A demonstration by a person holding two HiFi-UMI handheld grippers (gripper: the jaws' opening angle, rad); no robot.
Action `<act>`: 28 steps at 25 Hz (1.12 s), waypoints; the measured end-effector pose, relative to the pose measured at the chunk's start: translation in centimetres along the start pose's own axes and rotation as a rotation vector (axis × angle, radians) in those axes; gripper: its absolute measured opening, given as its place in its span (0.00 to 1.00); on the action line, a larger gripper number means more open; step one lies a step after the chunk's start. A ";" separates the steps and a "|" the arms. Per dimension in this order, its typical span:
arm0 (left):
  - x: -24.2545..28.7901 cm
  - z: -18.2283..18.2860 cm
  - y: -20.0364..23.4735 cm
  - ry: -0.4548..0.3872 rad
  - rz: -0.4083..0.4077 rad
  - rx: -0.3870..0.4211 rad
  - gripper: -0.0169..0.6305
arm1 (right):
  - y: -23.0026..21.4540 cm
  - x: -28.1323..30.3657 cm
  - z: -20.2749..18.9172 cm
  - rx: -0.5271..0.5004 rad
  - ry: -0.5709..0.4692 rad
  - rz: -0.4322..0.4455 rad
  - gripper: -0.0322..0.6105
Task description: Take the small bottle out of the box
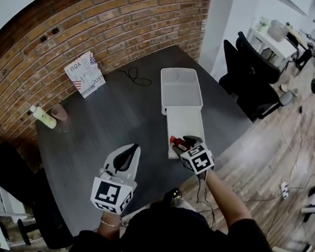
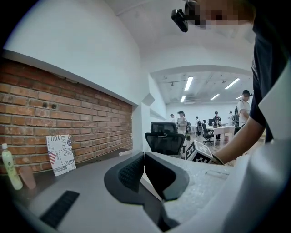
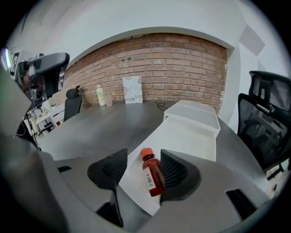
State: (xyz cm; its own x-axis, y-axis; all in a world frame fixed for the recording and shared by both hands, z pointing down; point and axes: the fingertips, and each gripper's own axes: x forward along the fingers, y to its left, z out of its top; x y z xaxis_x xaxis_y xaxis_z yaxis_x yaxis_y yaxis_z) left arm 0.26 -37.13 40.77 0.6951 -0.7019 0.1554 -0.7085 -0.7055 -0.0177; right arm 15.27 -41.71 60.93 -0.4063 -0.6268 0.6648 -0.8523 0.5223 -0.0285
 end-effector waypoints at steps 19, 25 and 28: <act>-2.5 -1.0 2.2 0.016 0.136 -0.020 0.02 | -2.0 4.6 -2.0 -0.179 0.177 0.014 0.40; -3.7 -1.5 3.1 0.017 0.180 -0.039 0.02 | -2.1 5.4 -2.4 -0.180 0.248 0.022 0.37; -3.9 -1.6 3.6 0.016 0.190 -0.042 0.02 | -1.9 5.4 -2.3 -0.170 0.228 0.019 0.36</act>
State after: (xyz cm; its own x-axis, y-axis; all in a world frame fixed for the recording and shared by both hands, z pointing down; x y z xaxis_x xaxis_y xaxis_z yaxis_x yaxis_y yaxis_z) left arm -5.17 -36.75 41.65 0.5469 -0.8200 0.1689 -0.8313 -0.5558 -0.0067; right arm 15.46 -44.73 66.30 -0.3207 -0.4798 0.8166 -0.7697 0.6345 0.0705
